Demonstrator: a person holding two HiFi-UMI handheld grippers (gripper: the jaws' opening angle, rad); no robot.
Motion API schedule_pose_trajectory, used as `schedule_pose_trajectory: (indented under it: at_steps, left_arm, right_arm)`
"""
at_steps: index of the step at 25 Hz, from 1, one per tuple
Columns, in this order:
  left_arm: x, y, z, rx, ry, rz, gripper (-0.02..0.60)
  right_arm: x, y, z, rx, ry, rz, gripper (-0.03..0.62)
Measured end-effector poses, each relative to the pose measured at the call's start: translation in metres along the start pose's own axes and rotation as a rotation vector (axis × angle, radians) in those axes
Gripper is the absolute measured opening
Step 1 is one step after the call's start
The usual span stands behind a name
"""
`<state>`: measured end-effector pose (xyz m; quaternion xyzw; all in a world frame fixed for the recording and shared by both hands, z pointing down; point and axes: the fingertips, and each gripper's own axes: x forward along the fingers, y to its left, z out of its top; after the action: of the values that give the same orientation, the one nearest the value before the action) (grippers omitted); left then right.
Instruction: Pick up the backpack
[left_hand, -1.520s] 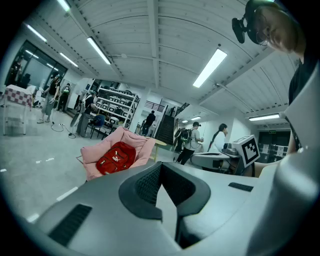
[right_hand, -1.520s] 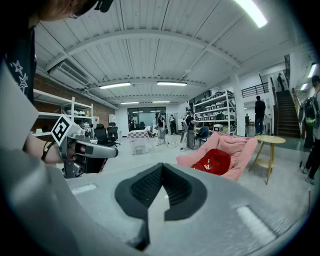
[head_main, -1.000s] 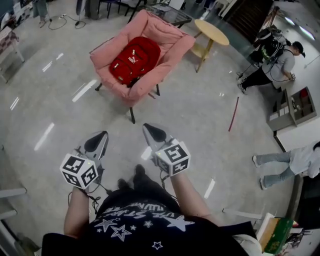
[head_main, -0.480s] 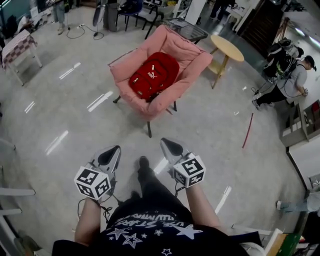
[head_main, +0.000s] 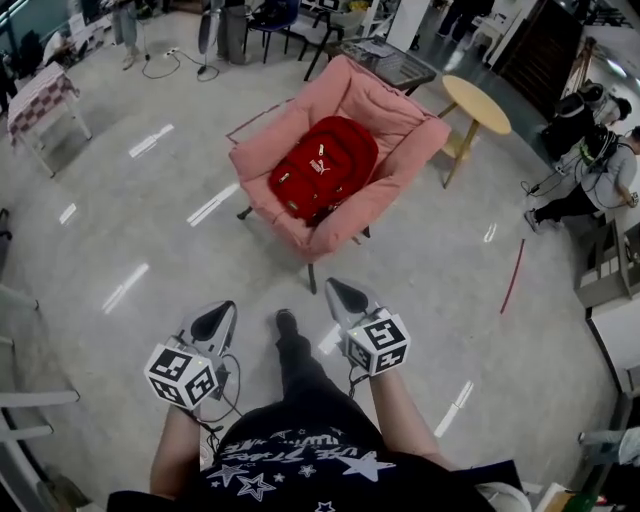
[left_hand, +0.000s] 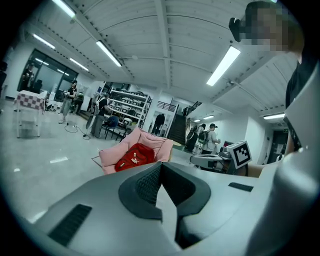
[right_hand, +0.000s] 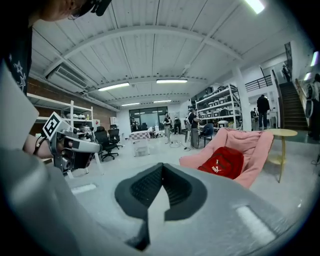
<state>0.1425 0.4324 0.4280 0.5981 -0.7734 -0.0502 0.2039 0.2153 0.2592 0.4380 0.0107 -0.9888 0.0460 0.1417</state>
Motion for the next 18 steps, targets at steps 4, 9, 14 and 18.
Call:
schedule_pose_trajectory:
  at_steps: [4,9,14,18]
  left_arm:
    - [0.057,0.039,0.021,0.000,0.011,0.018,0.008]
    - [0.141,0.088,0.056,-0.028,0.025,0.028,0.008]
    - [0.215,0.125,0.091,-0.028,0.039,0.021,0.008]
    - [0.263,0.142,0.112,-0.025,0.058,0.019,0.009]
  right_arm:
    - [0.056,-0.051,0.004,0.033,0.023,0.000,-0.002]
    - [0.131,-0.131,0.020,0.069,0.054,-0.017,-0.002]
    - [0.189,-0.207,0.039,0.097,0.065,-0.055,-0.002]
    - [0.215,-0.251,0.053,0.144,0.041,-0.067,-0.002]
